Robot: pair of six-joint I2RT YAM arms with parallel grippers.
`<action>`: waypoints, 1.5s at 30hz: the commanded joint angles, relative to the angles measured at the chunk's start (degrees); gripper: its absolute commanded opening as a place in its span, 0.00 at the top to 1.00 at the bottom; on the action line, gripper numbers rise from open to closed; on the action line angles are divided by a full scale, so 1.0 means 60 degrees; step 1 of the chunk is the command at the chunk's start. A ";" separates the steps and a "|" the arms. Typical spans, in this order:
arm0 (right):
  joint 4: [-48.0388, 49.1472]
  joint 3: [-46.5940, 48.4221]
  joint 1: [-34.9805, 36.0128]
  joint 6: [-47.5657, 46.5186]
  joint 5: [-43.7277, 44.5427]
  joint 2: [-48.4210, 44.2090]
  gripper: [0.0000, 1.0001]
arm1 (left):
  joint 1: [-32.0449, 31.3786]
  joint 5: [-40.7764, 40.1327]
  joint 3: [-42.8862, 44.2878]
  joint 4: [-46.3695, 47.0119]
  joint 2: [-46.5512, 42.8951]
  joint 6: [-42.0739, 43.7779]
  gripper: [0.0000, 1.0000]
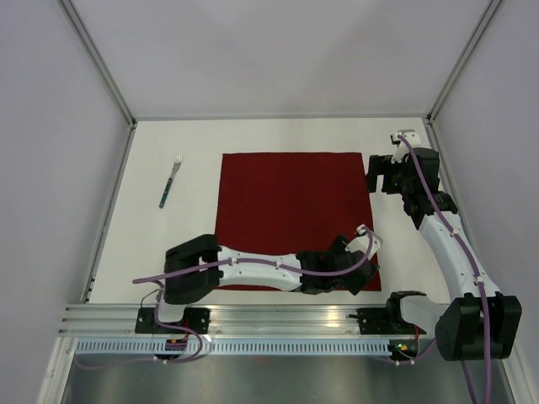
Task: Fold the napkin, place the utensils inside, and roll it up
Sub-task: Fold the napkin at the center of the board.
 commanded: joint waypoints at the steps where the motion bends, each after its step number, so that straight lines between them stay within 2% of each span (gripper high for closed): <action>1: 0.0144 0.0209 0.0021 0.0059 0.0557 -0.0051 0.02 | -0.0095 -0.0113 0.0958 0.1072 0.0716 0.0042 0.19; 6: 0.0188 0.0106 0.0007 0.0074 0.0586 -0.0197 0.02 | -0.0535 0.0355 0.1442 0.1687 0.1521 0.0554 0.25; 11: 0.0188 0.0106 0.0007 0.0089 0.0528 -0.0197 0.02 | -0.0535 0.0664 0.1810 0.1775 0.2094 0.0657 0.30; 23: 0.0130 0.0106 -0.0008 0.0104 0.0337 -0.0154 0.02 | -0.0594 0.1133 0.1869 0.2757 0.2929 0.1126 0.33; 30: 0.0129 0.0091 -0.0008 0.0104 0.0308 -0.0154 0.02 | -0.0608 0.1031 0.1722 0.2977 0.3178 0.1083 0.39; 33: 0.0129 0.0092 0.0007 0.0104 0.0278 -0.0139 0.02 | -0.0594 0.0943 0.1649 0.3020 0.3237 0.1068 0.44; 36: 0.0100 0.0077 0.0006 0.0104 0.0249 -0.0110 0.02 | -0.0594 0.0870 0.1620 0.3050 0.3310 0.1068 0.53; 42: 0.0071 0.0091 0.0007 0.0118 0.0205 -0.0037 0.02 | -0.0594 0.0782 0.1591 0.3050 0.3427 0.1083 0.79; 45: 0.0071 0.0106 -0.0008 0.0104 0.0205 -0.0022 0.02 | -0.0594 0.0708 0.1518 0.3050 0.3355 0.1068 0.89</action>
